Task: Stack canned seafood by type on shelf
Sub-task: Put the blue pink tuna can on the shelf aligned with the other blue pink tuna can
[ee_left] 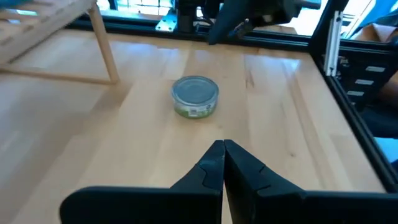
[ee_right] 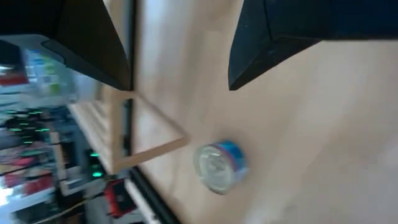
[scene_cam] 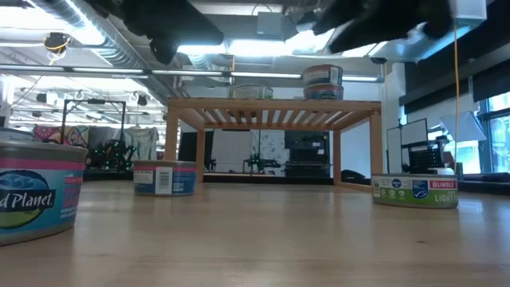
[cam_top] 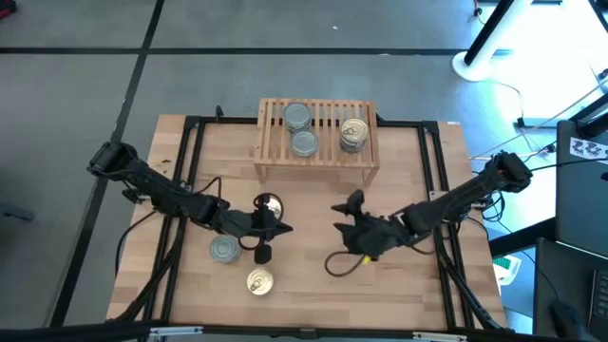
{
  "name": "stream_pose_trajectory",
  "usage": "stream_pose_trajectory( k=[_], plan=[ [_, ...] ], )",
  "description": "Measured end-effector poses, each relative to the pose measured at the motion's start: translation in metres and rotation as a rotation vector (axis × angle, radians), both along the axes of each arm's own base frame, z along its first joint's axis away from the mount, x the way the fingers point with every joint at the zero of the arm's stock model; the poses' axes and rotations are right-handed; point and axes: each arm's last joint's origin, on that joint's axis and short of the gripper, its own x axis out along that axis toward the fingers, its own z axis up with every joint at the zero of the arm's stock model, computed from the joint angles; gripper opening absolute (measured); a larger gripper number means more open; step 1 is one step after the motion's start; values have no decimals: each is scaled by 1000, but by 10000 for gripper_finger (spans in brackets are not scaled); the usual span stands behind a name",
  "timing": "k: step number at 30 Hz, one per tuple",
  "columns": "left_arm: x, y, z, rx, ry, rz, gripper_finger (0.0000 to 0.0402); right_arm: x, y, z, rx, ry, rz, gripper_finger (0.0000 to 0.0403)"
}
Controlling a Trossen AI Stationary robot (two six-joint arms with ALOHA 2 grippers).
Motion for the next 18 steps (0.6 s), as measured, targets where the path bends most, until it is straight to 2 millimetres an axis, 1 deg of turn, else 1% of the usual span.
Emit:
stream_pose_trajectory(
  k=[4, 8, 15, 18],
  plan=[
    [-2, -4, -1, -27, 12, 0, 4, -11, 11, -5, 82, 48, 13, 270],
    [-3, -1, -5, -69, 50, 37, 4, -19, 17, -10, 175, 112, 17, 270],
    [-6, 14, -17, -81, 178, 130, 4, -39, 21, -21, 352, 289, -87, 270],
    [-7, 17, -19, -60, 198, 134, 4, -49, 23, -24, 374, 327, -152, 270]
  ],
)
